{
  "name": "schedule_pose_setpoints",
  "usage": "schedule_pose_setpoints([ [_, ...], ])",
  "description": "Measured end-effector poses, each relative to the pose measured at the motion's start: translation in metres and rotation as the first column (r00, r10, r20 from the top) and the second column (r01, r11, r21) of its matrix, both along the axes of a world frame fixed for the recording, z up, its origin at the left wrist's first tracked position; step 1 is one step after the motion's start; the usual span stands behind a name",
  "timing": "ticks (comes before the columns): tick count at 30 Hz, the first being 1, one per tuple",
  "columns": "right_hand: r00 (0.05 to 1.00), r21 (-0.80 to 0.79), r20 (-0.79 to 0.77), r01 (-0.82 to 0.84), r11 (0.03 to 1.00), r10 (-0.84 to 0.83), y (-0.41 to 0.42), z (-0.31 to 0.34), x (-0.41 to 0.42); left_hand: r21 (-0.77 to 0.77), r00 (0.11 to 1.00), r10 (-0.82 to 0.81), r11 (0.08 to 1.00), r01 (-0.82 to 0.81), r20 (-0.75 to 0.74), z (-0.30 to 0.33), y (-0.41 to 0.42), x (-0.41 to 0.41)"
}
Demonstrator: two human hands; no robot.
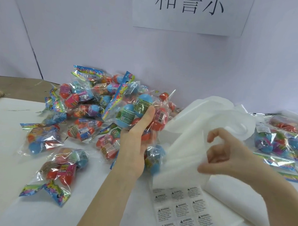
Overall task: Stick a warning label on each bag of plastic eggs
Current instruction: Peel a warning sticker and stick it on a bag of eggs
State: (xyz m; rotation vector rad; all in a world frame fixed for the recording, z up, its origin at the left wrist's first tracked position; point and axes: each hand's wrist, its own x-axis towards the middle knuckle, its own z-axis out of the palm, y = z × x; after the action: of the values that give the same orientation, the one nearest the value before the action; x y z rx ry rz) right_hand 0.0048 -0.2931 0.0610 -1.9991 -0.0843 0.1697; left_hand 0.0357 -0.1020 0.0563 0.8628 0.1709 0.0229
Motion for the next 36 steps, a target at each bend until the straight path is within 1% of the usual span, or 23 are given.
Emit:
schedule_pose_setpoints([
  [2,0.977,0.237,0.162,0.1,0.966,-0.14,-0.001,0.005,0.001,-0.017,0.995,-0.086,0.996,0.087,0.048,0.0,0.002,-0.001],
  [4,0.916,0.455,0.271,0.149,0.878,-0.296,-0.003,0.01,0.002,0.003,0.983,-0.161,0.987,0.161,0.085,0.001,0.004,-0.004],
  [5,0.886,0.521,0.298,0.162,0.838,-0.356,-0.003,0.011,0.002,0.014,0.976,-0.19,0.982,0.189,0.11,0.001,0.004,-0.005],
  [7,0.833,0.595,0.322,0.193,0.78,-0.451,-0.003,0.011,0.002,0.008,0.952,-0.239,0.97,0.242,0.191,0.001,0.004,-0.007],
  [10,0.749,0.634,0.35,0.252,0.731,-0.562,0.001,0.009,0.002,-0.004,0.92,-0.302,0.95,0.313,0.249,0.002,0.005,-0.009],
  [12,0.717,0.637,0.356,0.283,0.717,-0.599,0.003,0.008,0.002,0.006,0.911,-0.34,0.937,0.348,0.233,0.0,0.003,-0.009],
  [13,0.716,0.646,0.347,0.286,0.708,-0.606,0.004,0.007,0.003,0.016,0.908,-0.352,0.934,0.358,0.226,-0.001,0.002,-0.01],
  [16,0.751,0.697,0.276,0.273,0.663,-0.599,0.007,0.005,0.004,0.097,0.885,-0.386,0.922,0.374,0.261,-0.005,-0.005,-0.012],
  [18,0.77,0.719,0.245,0.263,0.643,-0.589,0.007,0.004,0.006,0.123,0.862,-0.406,0.914,0.387,0.303,-0.005,-0.007,-0.014],
  [21,0.754,0.703,0.244,0.296,0.647,-0.61,0.008,0.001,0.006,0.098,0.841,-0.408,0.911,0.4,0.355,-0.006,-0.005,-0.014],
  [23,0.765,0.69,0.221,0.317,0.651,-0.606,0.011,0.001,0.005,0.068,0.835,-0.411,0.907,0.416,0.367,-0.005,-0.004,-0.013],
  [26,0.813,0.742,0.115,0.312,0.594,-0.571,0.011,0.005,0.006,0.012,0.849,-0.37,0.918,0.395,0.378,-0.003,-0.004,-0.011],
  [28,0.874,0.795,0.098,0.218,0.565,-0.476,0.01,0.008,0.006,-0.071,0.888,-0.308,0.934,0.351,0.342,-0.001,-0.003,-0.009],
  [29,0.901,0.791,0.121,0.166,0.589,-0.417,0.009,0.008,0.006,-0.127,0.912,-0.274,0.937,0.324,0.306,-0.001,-0.003,-0.008],
  [30,0.92,0.75,0.159,0.125,0.65,-0.359,0.009,0.009,0.005,-0.184,0.931,-0.247,0.935,0.302,0.27,-0.001,-0.002,-0.007],
  [32,0.928,0.601,0.252,0.072,0.796,-0.275,0.009,0.007,0.003,-0.283,0.95,-0.214,0.919,0.275,0.228,0.001,0.002,-0.005],
  [33,0.93,0.522,0.283,0.058,0.851,-0.236,0.011,0.005,0.003,-0.328,0.956,-0.197,0.908,0.262,0.216,0.002,0.003,-0.005],
  [34,0.933,0.452,0.297,0.049,0.891,-0.202,0.014,0.003,0.002,-0.372,0.964,-0.174,0.897,0.24,0.201,0.002,0.004,-0.004],
  [36,0.926,0.352,0.336,0.047,0.935,-0.174,0.021,-0.002,0.002,-0.409,0.979,-0.129,0.894,0.185,0.161,0.004,0.004,-0.003],
])
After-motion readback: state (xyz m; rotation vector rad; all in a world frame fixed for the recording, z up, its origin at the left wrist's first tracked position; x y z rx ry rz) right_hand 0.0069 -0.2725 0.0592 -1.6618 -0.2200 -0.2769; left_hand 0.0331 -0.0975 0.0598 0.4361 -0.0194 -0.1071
